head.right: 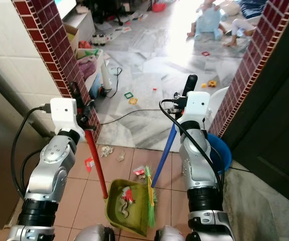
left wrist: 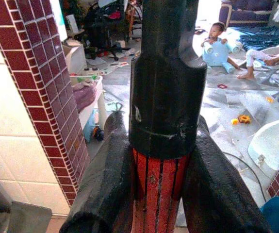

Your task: Sweep floor

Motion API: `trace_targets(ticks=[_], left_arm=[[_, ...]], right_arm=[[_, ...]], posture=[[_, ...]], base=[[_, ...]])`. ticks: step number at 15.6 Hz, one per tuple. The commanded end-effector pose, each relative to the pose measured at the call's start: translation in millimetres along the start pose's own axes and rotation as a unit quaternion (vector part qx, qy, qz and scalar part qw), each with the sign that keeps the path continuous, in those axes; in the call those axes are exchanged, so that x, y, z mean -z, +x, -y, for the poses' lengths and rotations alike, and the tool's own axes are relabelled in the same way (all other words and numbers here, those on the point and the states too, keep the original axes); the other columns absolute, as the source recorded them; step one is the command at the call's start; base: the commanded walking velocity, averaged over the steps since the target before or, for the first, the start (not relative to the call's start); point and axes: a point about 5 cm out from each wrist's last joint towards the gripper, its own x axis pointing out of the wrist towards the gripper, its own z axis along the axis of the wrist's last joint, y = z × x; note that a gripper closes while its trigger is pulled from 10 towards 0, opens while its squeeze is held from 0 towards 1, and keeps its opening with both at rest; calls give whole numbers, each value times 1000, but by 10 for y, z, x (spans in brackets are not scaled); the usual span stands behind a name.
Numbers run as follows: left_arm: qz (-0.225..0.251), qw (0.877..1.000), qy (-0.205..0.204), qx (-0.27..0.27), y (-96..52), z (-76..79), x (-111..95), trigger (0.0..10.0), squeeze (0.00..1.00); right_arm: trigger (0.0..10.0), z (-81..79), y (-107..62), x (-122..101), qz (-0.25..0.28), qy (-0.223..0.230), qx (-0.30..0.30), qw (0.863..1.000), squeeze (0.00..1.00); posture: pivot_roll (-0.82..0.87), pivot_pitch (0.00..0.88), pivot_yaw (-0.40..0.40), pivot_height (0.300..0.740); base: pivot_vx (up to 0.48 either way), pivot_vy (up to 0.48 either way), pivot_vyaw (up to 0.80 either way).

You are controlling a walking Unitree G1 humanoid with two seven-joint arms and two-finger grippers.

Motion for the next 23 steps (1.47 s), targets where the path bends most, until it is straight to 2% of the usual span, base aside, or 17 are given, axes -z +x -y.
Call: trace_targets(ticks=[1, 3, 18, 23], left_arm=[[27, 1000, -13, -3, 37, -2, -146, 10000, 0], [23, 1000, -18, -8, 14, -18, -121, 10000, 0], [16, 1000, -22, -10, 14, -29, -111, 10000, 0], [27, 1000, -15, 1, 16, 12, -146, 10000, 0]], right_arm=[[10000, -66, 25, -15, 2, 6, -14, 1000, 0], [10000, -55, 22, -5, -2, 5, -11, 1000, 0], [10000, -26, 0, 8, -8, 3, -5, 1000, 0], [10000, -19, 5, 4, -5, 3, -4, 1000, 0]], posture=[[-84, 0, 30, 740], [-83, 0, 29, 740], [-88, 0, 27, 740], [-89, 0, 30, 740]], base=[[0, 0, 0], [0, 0, -334], [0, 333, -800], [0, 0, -566]])
